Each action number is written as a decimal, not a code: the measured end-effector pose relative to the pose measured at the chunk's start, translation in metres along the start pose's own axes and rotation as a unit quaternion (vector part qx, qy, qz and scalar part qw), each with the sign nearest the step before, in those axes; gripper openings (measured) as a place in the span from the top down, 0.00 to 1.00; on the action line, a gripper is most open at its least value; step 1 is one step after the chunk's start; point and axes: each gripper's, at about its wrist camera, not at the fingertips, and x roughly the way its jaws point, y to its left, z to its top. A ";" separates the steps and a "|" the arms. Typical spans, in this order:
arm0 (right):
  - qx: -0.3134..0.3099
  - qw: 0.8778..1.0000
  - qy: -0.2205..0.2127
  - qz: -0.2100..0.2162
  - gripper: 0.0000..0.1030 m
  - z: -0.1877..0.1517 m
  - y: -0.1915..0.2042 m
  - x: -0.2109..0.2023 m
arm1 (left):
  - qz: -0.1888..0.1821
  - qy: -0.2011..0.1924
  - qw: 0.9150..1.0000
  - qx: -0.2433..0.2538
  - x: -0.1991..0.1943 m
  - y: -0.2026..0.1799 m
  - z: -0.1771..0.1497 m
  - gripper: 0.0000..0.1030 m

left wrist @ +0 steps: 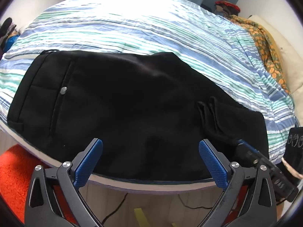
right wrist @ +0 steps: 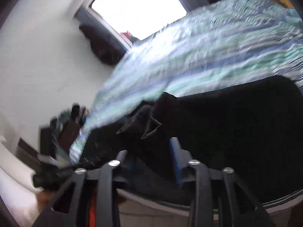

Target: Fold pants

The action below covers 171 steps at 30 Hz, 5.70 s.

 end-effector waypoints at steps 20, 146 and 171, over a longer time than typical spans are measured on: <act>-0.150 0.963 -0.069 -0.212 0.08 -0.077 -0.021 -0.127 | -0.089 -0.013 0.976 0.196 0.002 -0.130 -0.038 0.02; -0.170 0.952 -0.104 -0.232 0.03 -0.027 -0.055 -0.090 | 0.008 -0.047 0.994 0.095 0.024 -0.060 -0.029 0.23; -0.137 0.960 -0.109 -0.220 0.03 -0.019 -0.064 -0.094 | -0.033 -0.041 0.947 -0.316 -0.063 0.244 0.004 0.17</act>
